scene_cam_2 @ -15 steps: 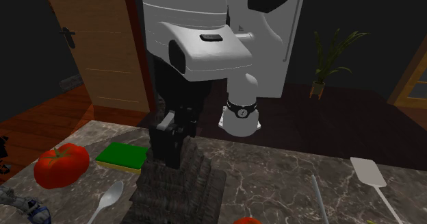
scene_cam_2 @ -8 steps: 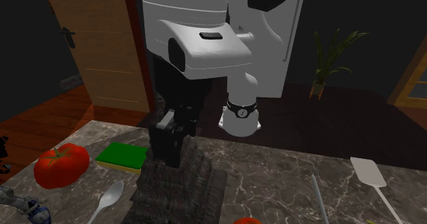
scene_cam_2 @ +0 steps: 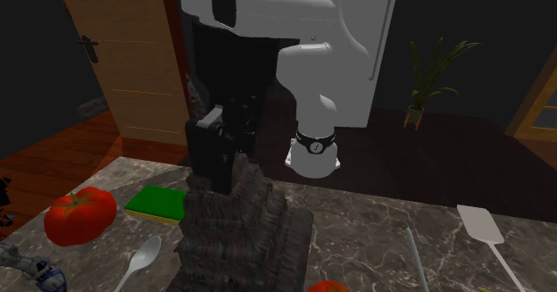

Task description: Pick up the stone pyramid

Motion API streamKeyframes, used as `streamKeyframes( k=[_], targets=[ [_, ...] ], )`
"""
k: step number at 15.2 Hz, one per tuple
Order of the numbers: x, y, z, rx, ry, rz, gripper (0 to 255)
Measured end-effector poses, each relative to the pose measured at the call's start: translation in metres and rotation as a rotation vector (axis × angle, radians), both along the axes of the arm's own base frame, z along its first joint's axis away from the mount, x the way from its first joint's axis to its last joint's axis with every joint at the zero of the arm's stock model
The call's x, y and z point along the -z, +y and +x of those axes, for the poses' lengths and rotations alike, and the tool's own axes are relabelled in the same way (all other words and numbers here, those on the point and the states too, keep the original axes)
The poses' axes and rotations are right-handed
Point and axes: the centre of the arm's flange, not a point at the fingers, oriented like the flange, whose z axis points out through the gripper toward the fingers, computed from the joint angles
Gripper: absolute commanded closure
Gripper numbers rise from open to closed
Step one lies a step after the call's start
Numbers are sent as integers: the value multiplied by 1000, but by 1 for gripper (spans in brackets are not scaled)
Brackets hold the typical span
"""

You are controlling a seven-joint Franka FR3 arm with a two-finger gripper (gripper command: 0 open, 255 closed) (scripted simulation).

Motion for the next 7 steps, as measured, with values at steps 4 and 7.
streamKeyframes(
  k=[4, 7],
  targets=[
    [-20, -1, 1, 0, 0, 0, 255],
    [-35, 0, 1, 0, 0, 0, 255]
  ],
)
